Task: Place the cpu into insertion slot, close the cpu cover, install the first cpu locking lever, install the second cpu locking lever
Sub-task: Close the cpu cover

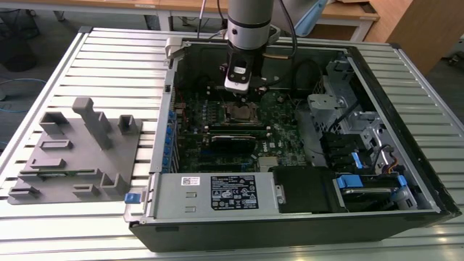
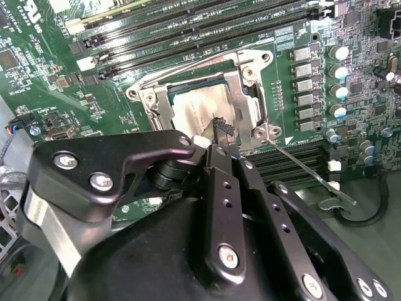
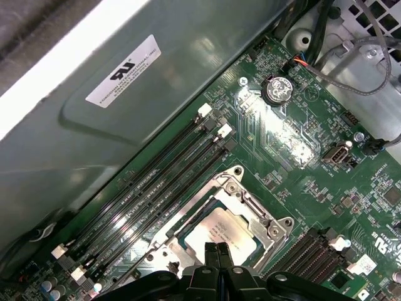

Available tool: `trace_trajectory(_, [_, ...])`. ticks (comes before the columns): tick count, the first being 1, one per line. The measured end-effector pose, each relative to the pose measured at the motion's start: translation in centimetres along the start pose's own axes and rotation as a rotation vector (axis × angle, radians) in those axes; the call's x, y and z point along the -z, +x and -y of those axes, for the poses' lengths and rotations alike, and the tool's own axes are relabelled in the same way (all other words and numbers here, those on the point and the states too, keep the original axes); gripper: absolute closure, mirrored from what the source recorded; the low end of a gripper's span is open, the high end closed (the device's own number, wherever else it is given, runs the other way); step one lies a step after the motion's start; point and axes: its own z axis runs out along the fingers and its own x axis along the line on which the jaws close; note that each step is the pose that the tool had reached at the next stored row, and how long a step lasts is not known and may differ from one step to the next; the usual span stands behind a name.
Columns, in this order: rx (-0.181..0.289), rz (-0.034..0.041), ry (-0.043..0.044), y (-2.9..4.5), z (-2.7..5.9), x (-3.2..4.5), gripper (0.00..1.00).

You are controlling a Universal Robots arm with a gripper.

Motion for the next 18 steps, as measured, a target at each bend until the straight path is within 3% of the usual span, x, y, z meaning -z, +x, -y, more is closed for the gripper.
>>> trace_trajectory(18, [0.025,-0.0011,-0.0005,0.0,0.0,0.0,0.89])
